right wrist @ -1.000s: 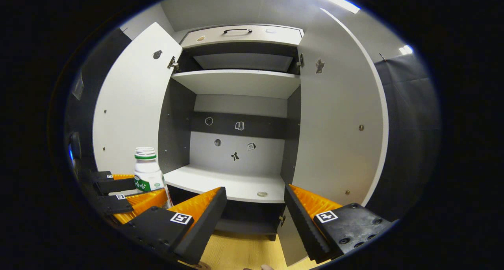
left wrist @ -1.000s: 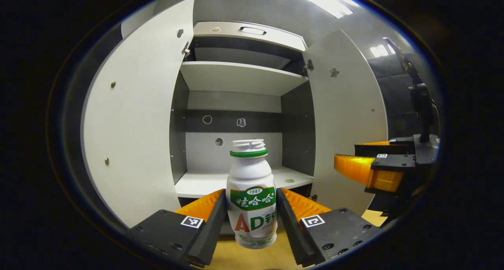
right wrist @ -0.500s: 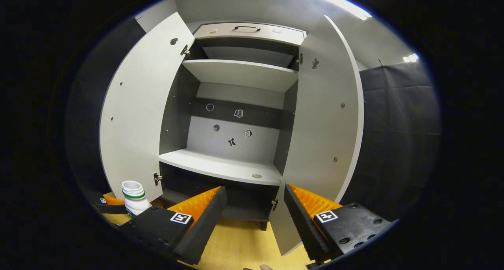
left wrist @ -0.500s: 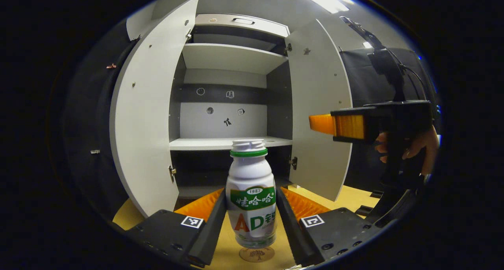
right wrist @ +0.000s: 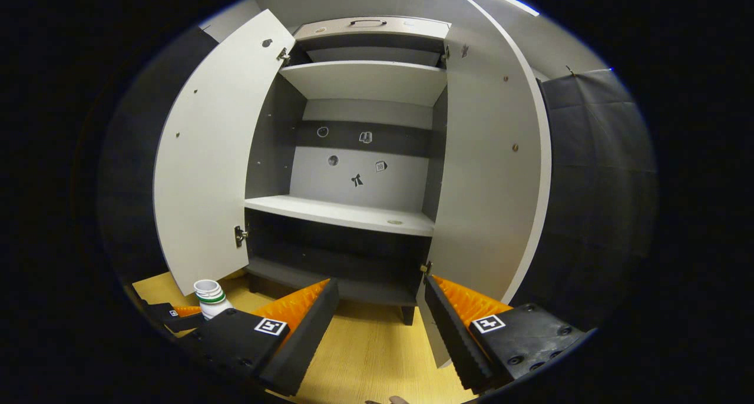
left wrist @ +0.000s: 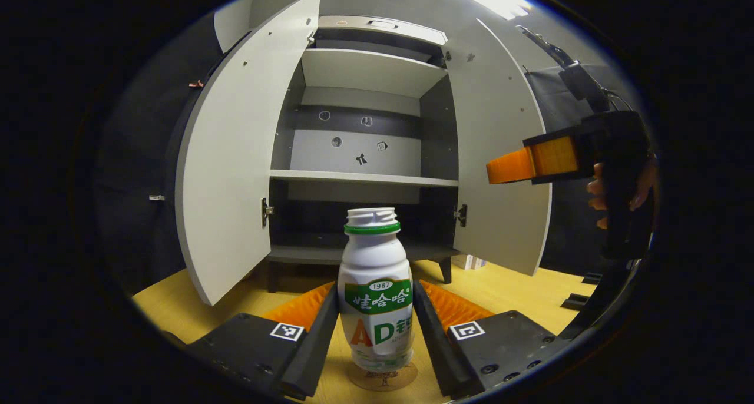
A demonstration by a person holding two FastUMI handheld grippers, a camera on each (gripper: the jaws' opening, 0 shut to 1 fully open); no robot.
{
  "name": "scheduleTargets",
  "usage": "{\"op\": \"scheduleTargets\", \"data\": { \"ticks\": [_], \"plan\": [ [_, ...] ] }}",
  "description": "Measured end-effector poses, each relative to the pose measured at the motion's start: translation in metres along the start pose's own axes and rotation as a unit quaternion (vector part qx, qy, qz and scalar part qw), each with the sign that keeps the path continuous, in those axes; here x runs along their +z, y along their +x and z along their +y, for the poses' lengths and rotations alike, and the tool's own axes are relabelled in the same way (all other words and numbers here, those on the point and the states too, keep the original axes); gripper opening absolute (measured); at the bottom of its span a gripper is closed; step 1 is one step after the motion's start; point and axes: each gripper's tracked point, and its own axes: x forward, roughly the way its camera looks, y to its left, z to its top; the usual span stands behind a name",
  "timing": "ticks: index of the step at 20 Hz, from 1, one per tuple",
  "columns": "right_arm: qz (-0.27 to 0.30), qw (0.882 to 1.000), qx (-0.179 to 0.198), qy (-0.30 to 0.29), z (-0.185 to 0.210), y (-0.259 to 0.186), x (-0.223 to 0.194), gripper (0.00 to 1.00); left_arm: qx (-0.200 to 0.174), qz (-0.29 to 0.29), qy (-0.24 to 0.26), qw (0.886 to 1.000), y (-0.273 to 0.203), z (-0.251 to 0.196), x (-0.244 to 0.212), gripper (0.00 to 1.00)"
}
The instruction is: Grasp the bottle in the cabinet with the left hand and place it on the coaster, then close the right door with the right hand and the left door with the left hand.
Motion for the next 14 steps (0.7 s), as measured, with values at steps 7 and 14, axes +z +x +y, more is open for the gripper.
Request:
{"op": "scheduleTargets", "data": {
  "ticks": [7,14],
  "plan": [
    [0.027,0.999,0.033,-0.017,0.010,-0.007,-0.046,0.98,0.007,-0.004,0.031,0.999,0.006,-0.015,-0.028,0.75],
    [0.039,0.999,0.023,-0.020,0.004,-0.008,-0.061,0.98,0.020,0.002,0.025,0.999,0.009,-0.014,-0.045,0.75]
  ]
}}
